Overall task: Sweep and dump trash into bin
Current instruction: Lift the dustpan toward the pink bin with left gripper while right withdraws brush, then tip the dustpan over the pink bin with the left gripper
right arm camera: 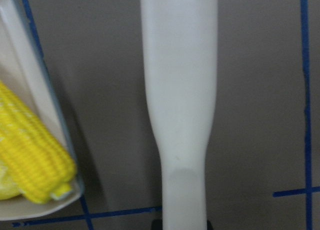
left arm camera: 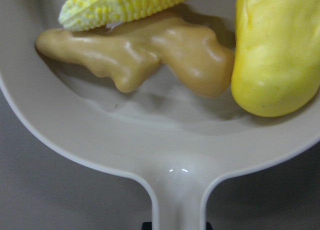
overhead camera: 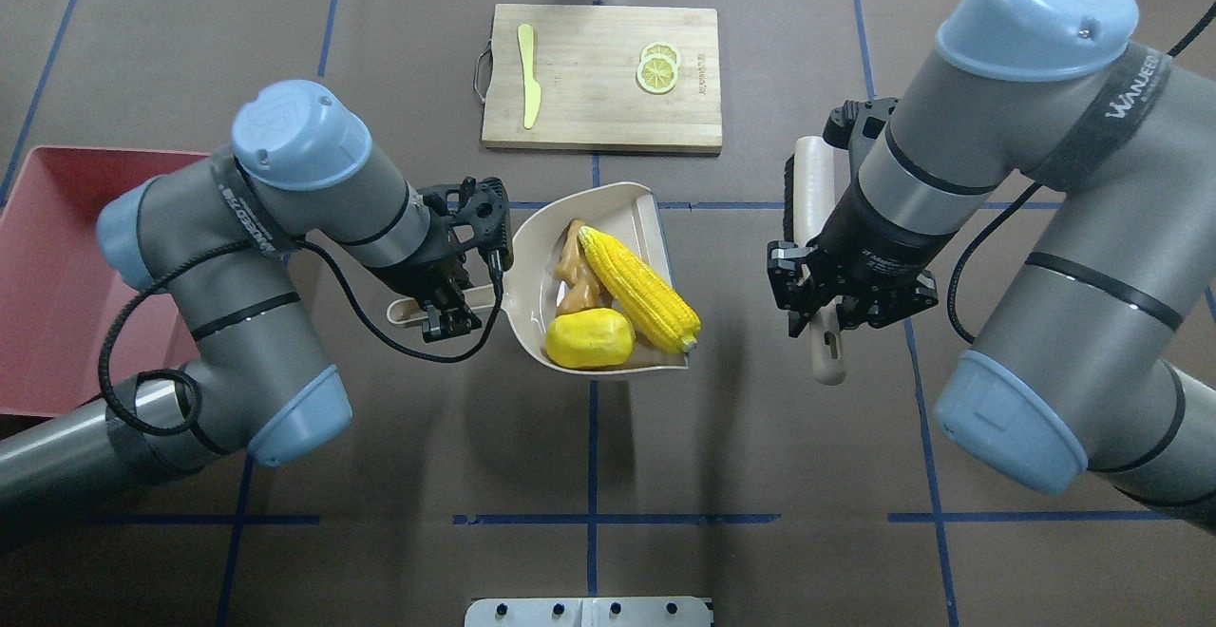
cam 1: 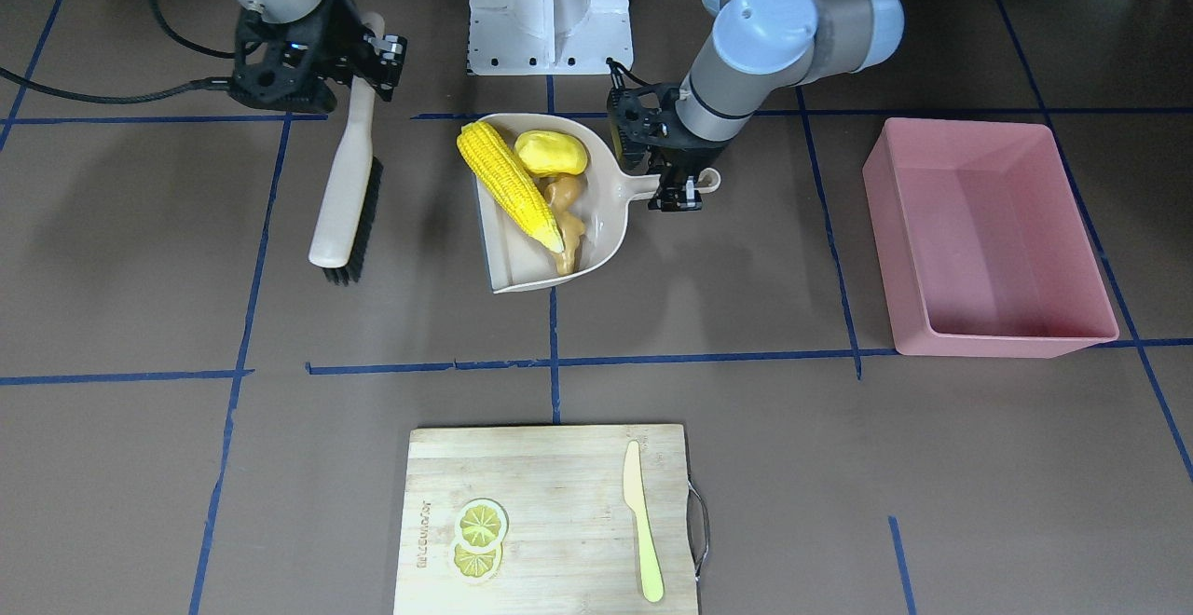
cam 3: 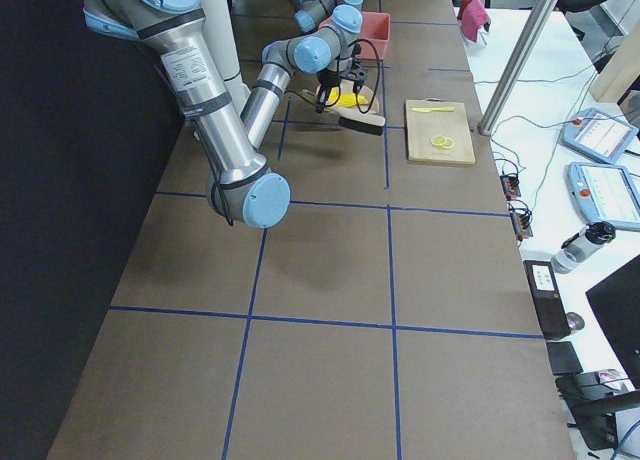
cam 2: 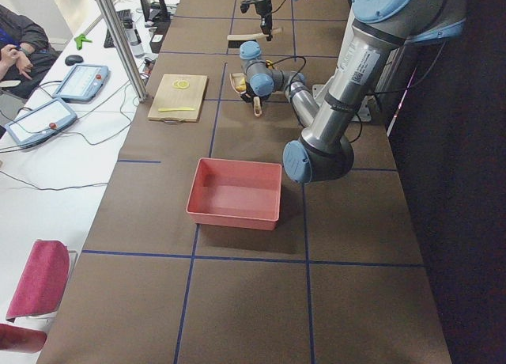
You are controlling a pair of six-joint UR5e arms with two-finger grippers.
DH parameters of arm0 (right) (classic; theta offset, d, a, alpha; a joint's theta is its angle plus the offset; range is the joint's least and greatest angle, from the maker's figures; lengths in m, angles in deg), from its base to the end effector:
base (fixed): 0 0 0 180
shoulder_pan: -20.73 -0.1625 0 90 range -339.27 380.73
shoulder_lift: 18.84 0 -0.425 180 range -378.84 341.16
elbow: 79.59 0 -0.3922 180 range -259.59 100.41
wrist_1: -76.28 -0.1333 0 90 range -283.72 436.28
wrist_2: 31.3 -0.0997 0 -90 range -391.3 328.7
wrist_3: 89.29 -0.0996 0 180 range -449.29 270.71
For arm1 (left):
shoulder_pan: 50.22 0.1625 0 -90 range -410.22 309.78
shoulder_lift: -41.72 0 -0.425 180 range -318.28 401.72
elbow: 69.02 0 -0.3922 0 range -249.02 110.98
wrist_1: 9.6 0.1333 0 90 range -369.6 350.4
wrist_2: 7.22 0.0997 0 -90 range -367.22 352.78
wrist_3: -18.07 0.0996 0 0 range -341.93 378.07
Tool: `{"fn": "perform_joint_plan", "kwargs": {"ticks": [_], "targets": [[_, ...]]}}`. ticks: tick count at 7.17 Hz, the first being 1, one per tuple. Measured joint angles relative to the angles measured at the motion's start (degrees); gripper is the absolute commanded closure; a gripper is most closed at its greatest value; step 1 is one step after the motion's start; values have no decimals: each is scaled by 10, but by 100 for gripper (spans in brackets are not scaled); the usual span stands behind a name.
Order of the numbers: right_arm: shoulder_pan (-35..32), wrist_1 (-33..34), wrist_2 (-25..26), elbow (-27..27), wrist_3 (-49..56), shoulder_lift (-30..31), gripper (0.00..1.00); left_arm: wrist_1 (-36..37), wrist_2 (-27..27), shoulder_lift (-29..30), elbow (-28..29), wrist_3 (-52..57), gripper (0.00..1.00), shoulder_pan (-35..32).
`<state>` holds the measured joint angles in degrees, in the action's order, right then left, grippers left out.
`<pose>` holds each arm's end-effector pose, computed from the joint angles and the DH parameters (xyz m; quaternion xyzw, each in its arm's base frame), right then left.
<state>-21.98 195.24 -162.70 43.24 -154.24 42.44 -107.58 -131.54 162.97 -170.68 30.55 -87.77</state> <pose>-0.3329 -0.3991 0.1996 -0.1354 -0.4070 0.0398 0.9024 0.4560 -0.4478 0.2333 0.2947 0.3907 0.5701 0.6599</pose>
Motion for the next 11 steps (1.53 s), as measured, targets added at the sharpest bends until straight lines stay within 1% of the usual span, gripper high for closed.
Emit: {"fn": "perform_joint_plan", "kwargs": {"ticks": [2,3,5,7,8,10,11], "targets": [[-25,68,12,20,60,4,100,8,-34,-33,-50,0,100,-47],[-35,83,22,25,79,9,100,21,-48,-50,-79,2,100,-71],[-53,96,38,30,116,24,100,79,-58,-81,-143,17,100,-118],[-69,106,48,32,155,40,100,118,-76,-114,-187,35,100,-169],[-80,108,50,35,177,53,100,123,-98,-142,-200,48,100,-203],[-97,109,51,39,213,76,100,121,-146,-220,-218,64,100,-296],[-103,109,51,40,227,83,100,119,-158,-257,-222,70,100,-337]]}}
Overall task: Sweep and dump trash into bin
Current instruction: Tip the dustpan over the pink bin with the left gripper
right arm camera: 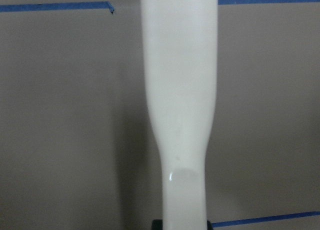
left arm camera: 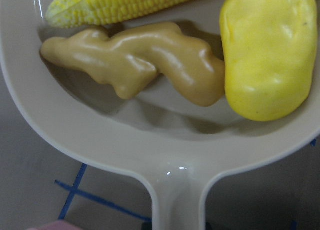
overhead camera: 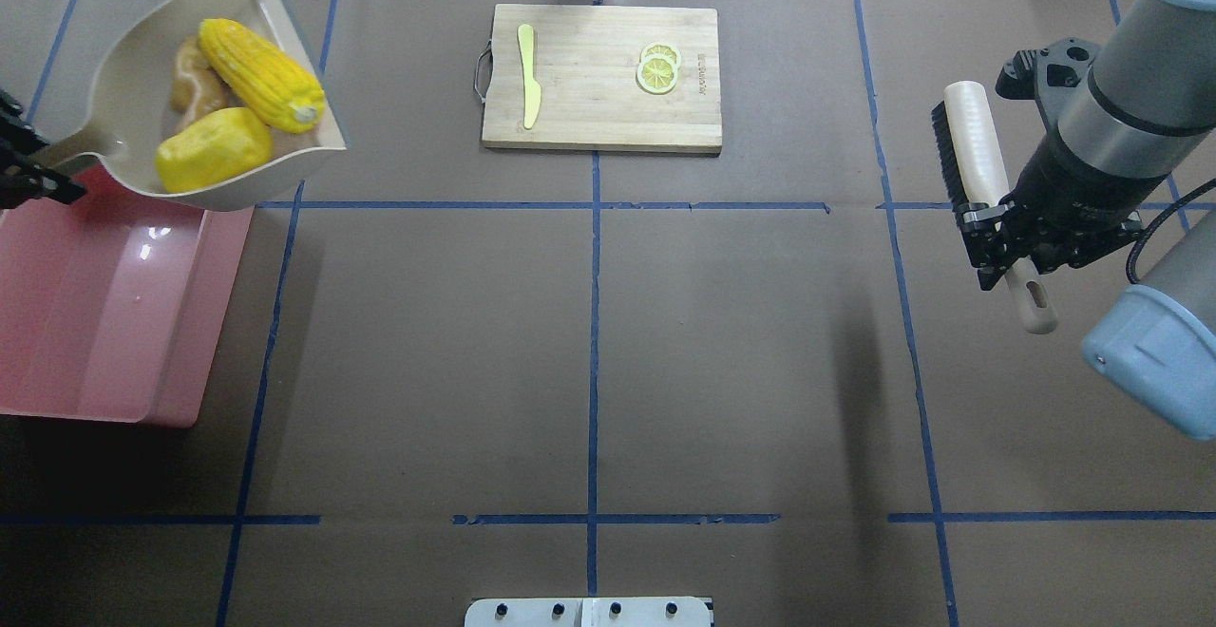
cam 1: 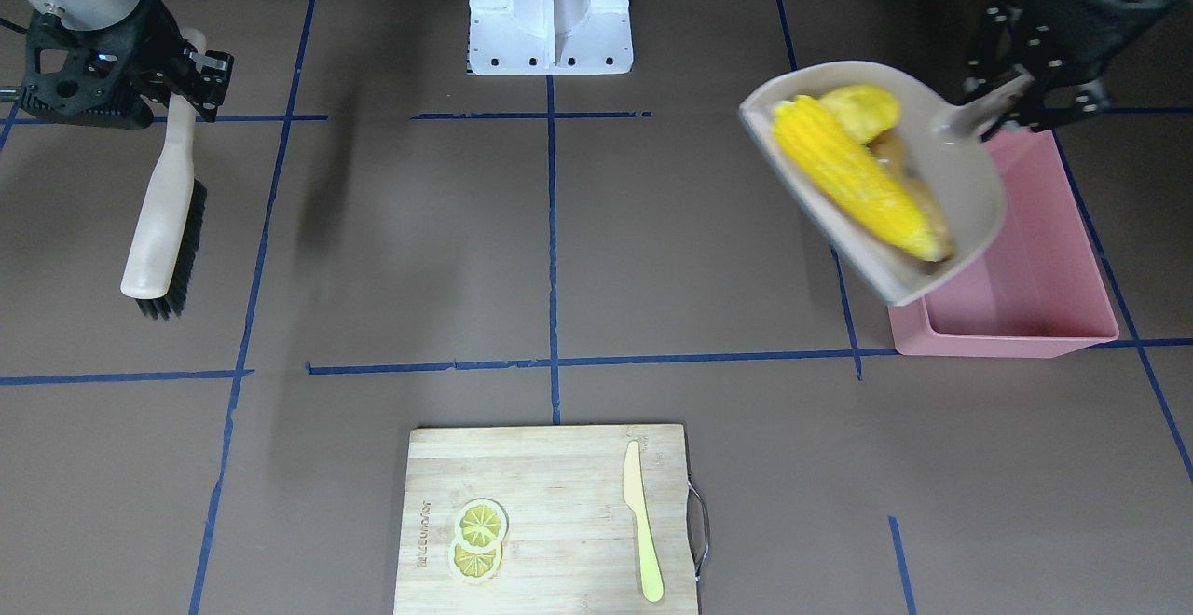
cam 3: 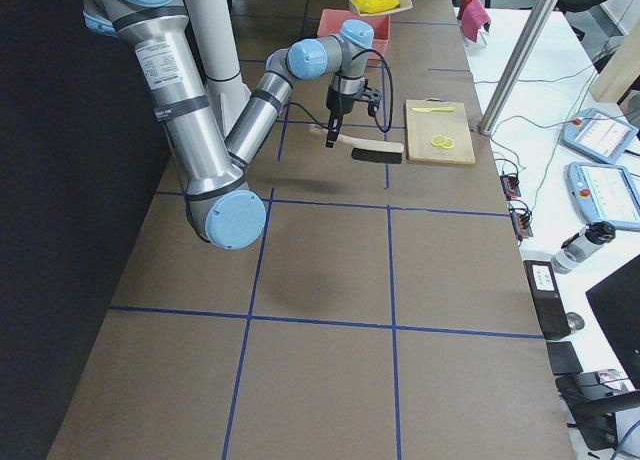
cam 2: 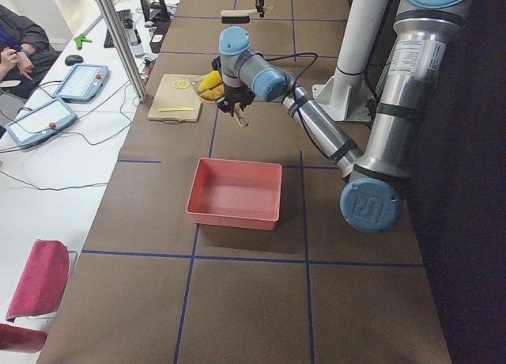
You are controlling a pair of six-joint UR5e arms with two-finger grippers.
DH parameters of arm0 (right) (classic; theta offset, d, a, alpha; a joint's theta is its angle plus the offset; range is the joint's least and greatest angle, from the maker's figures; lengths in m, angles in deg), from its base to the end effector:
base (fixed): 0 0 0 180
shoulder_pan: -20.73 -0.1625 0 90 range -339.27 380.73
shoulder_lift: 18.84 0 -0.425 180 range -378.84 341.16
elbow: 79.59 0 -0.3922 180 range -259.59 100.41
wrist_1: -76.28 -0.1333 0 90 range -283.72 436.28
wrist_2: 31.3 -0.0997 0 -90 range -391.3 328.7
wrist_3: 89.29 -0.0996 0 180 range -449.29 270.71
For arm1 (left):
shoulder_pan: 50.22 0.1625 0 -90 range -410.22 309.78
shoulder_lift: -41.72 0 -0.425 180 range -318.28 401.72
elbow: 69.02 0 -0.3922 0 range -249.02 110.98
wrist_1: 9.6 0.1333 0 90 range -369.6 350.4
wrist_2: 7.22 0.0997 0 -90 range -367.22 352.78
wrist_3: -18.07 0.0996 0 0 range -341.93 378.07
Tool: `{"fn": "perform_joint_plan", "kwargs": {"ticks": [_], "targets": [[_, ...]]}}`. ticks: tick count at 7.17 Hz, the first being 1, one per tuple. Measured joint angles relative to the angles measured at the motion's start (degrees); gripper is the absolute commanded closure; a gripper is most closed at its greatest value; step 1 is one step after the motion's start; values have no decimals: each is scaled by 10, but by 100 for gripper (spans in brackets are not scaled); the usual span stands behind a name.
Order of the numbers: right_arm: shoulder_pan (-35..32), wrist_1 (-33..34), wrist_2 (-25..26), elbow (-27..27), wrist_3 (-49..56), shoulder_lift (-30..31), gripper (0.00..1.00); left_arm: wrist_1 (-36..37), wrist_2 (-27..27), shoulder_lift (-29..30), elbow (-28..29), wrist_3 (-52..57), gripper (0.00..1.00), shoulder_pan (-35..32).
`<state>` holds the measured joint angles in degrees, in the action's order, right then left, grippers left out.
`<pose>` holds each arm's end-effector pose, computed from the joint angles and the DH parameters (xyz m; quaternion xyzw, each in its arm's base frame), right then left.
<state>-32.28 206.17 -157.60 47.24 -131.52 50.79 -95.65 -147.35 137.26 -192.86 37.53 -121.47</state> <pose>-0.2291 -0.4277 0.2782 -0.0862 -0.3284 -0.0039 0.9406 0.0948 -0.4562 0.3309 0.2781 0.4018 0.4042 0.7732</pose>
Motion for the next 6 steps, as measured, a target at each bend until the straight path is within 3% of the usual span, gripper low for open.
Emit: {"fn": "perform_joint_plan", "kwargs": {"ticks": [6], "targets": [[-22,-6,1,14,80,63,99,-3,-17,-153,-3,89,100,-140]]}}
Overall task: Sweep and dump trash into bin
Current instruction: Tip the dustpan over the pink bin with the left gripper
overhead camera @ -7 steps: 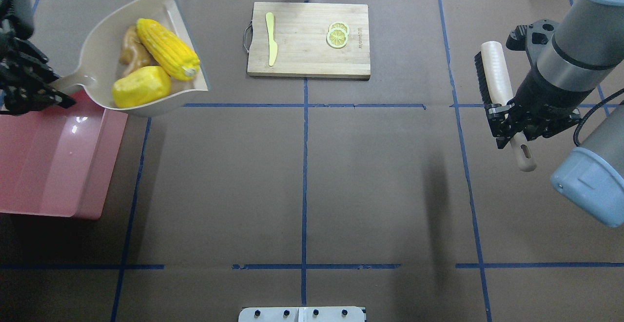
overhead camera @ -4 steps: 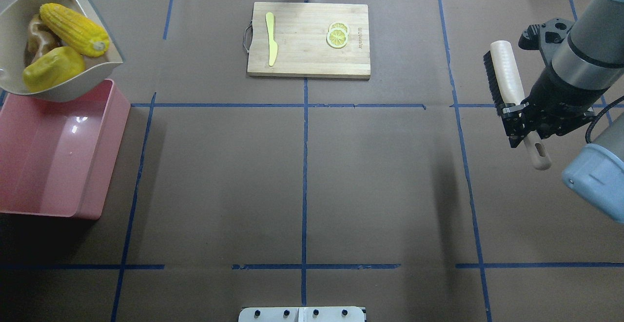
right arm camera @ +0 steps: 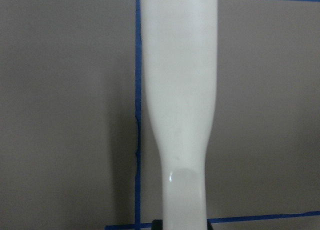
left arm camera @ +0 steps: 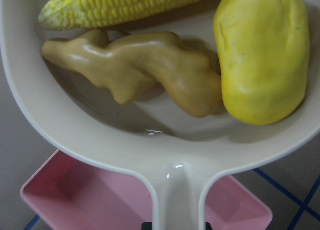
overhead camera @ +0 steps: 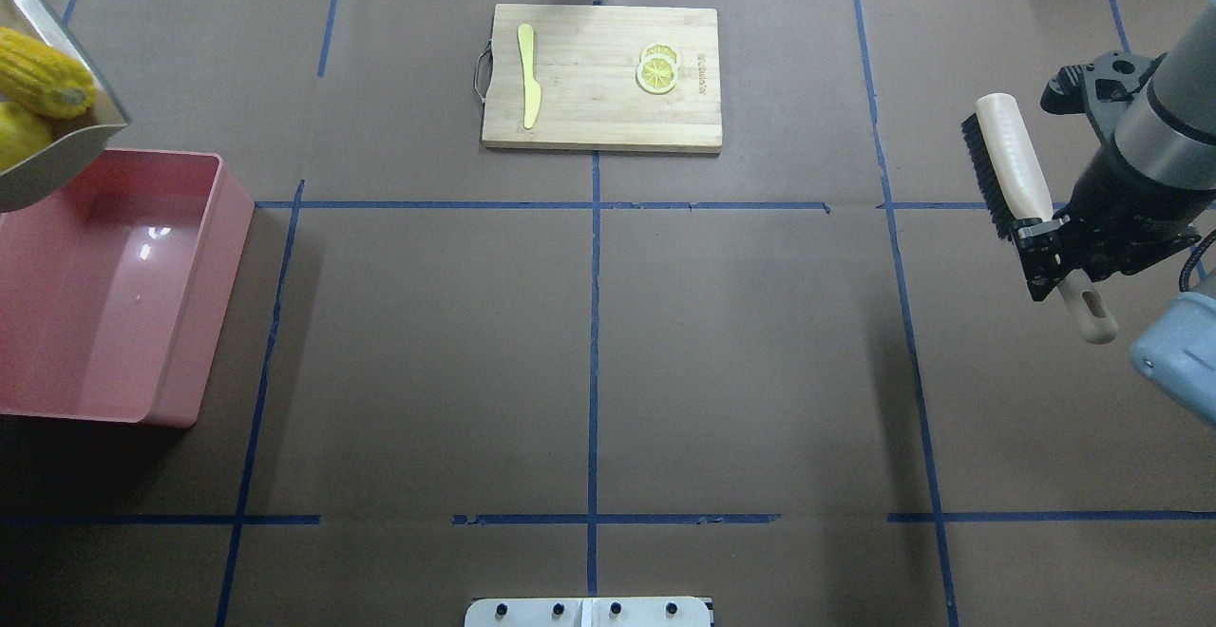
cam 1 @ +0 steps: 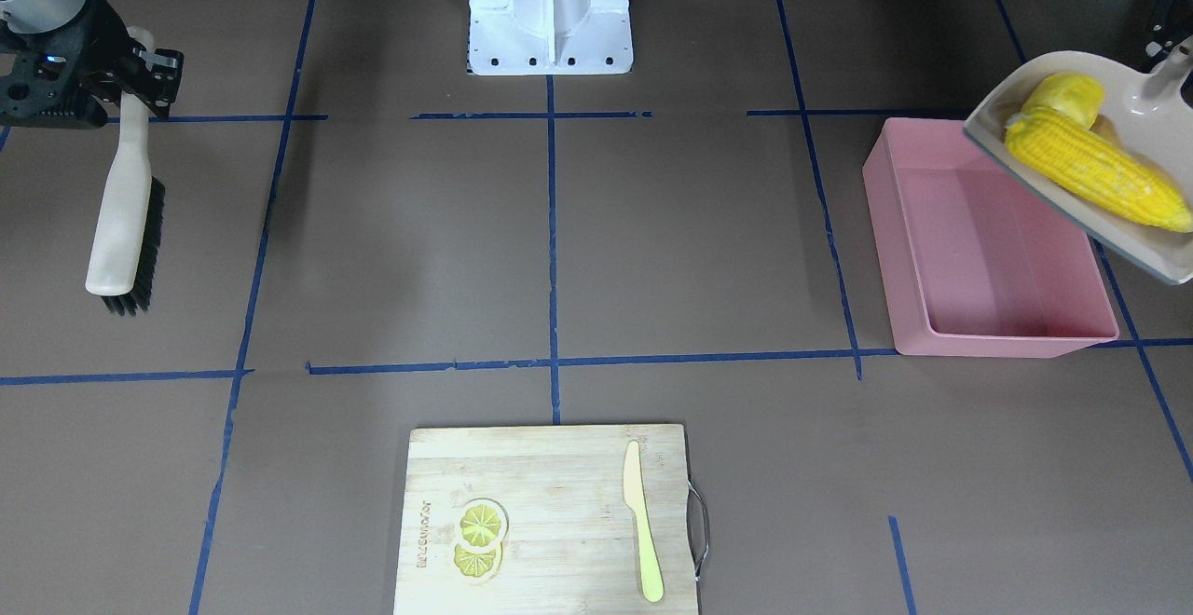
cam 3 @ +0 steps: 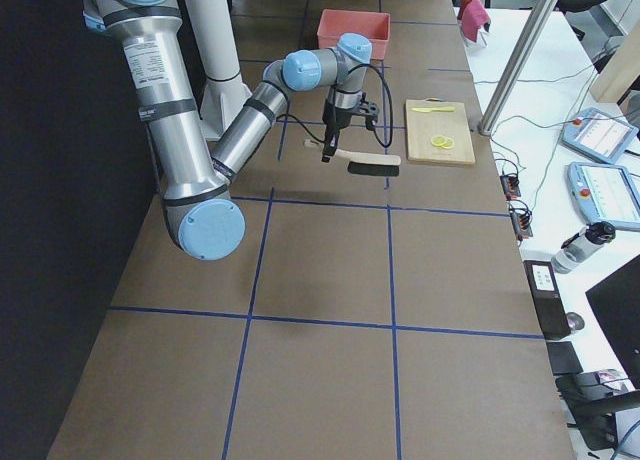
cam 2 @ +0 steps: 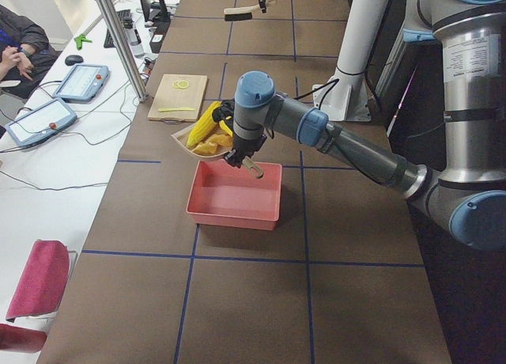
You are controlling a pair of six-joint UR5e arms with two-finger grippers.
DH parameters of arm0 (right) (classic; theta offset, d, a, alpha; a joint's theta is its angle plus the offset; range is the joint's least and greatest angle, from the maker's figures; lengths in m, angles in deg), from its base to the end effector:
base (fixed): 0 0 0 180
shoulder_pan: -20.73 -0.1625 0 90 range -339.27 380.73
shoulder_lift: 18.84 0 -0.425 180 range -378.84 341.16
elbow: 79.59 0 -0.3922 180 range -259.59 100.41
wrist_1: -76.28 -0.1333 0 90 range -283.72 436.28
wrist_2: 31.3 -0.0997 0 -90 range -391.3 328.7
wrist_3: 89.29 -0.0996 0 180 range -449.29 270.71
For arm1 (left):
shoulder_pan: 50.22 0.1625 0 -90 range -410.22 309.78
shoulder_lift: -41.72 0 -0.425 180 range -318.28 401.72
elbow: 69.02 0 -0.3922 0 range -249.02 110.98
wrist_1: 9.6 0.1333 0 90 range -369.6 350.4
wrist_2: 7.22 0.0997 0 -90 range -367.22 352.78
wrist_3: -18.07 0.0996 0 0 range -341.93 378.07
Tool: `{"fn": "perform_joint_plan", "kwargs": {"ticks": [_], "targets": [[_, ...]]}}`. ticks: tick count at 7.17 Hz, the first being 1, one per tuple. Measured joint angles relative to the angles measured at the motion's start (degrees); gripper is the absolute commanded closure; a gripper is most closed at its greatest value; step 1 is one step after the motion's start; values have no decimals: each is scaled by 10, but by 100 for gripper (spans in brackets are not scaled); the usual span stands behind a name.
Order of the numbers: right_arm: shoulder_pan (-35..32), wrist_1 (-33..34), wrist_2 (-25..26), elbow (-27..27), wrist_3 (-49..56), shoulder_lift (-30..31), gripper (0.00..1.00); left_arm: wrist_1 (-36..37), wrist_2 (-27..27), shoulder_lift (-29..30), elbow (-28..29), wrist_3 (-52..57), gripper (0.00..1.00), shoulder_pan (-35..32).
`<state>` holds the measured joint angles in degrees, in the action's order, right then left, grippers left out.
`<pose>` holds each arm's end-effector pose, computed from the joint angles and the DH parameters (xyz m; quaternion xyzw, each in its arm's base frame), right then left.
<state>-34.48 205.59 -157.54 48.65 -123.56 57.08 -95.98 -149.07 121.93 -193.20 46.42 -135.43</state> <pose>-0.2004 -0.4189 0.3202 -0.0865 -0.3156 -0.0395 0.9441 -0.0214 -0.4032 0.4415 0.2465 0.3879 0.3278 0.8254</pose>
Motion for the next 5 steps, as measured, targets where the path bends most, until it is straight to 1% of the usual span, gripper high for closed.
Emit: {"fn": "perform_joint_plan", "kwargs": {"ticks": [2,3,5], "targets": [[-19,-20,-2,2,51,54,99,1,17,-31,5,51,100,-23],[-25,-56,-4,4,64,97,99,1,49,-44,6,69,100,-26],[-29,-159,-13,3,69,184,99,1,114,-58,8,95,100,-27]]}}
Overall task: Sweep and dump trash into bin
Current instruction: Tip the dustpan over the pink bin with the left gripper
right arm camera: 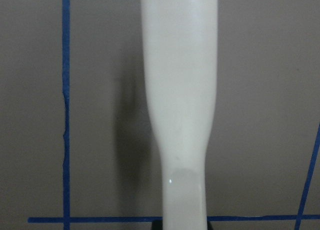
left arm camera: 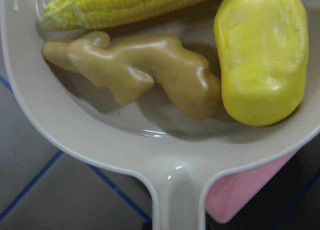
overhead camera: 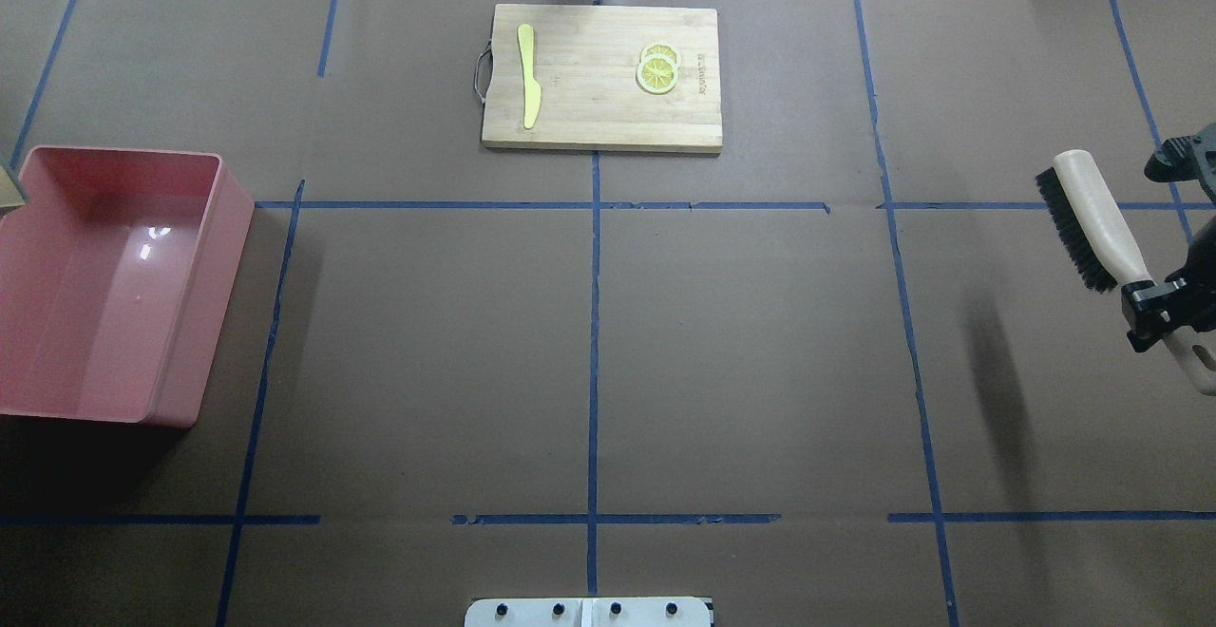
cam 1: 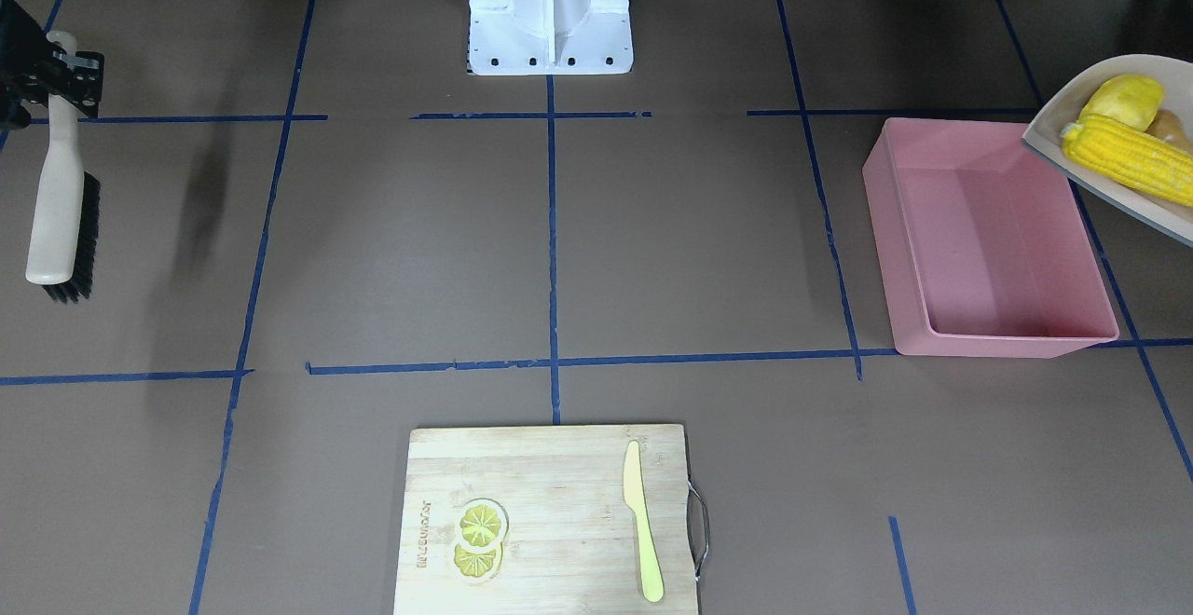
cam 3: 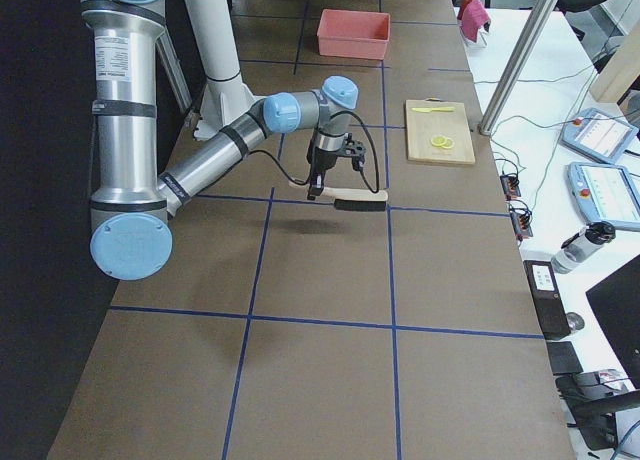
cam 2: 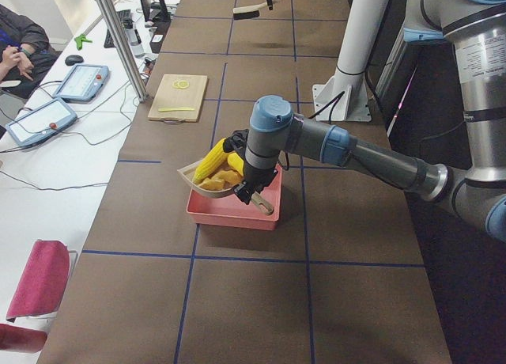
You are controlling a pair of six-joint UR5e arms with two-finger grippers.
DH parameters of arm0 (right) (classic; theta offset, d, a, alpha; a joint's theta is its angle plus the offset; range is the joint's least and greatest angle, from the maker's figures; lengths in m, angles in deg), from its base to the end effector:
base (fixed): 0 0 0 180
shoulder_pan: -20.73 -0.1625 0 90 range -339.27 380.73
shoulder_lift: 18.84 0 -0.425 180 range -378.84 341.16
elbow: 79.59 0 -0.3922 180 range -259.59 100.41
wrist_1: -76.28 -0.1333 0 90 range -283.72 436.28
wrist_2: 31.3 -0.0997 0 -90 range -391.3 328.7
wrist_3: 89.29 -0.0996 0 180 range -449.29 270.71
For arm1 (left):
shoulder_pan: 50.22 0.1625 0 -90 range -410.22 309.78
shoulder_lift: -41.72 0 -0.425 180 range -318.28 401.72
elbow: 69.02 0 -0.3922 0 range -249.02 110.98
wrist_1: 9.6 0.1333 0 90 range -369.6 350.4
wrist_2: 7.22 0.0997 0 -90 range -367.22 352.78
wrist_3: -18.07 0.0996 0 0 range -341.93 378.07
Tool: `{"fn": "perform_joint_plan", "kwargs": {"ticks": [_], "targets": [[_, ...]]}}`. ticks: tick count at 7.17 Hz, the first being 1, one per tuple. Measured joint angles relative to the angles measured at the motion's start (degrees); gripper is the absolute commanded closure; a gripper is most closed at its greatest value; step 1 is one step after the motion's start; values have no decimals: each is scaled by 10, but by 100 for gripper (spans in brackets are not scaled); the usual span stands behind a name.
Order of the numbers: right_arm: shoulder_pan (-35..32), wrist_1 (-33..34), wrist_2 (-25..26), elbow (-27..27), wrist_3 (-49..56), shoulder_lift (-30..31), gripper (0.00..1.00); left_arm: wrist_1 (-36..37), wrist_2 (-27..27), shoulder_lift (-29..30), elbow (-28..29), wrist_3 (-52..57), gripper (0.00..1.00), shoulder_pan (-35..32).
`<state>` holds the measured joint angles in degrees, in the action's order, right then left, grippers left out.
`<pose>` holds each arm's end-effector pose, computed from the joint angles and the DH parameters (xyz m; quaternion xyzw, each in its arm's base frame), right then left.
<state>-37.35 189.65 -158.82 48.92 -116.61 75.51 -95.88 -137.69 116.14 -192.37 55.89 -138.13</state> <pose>-0.1525 -0.3822 0.4250 -0.0809 -0.3223 -0.0680 0.9407 -0.0550 -0.3767 0.5015 0.2145 0.2915 0.3576 0.8609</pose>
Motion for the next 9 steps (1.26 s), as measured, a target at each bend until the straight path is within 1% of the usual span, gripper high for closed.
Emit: {"fn": "perform_joint_plan", "kwargs": {"ticks": [1,3,6,9], "targets": [[-1,-26,-10,-2,0,21,99,0,34,-4,1,10,100,1],[-1,-40,-24,-8,0,31,99,0,98,-8,1,18,100,10],[0,-42,-27,-15,0,30,99,4,189,-11,-2,26,100,71],[0,-42,-27,-25,0,27,99,18,286,-16,-12,73,100,125]]}}
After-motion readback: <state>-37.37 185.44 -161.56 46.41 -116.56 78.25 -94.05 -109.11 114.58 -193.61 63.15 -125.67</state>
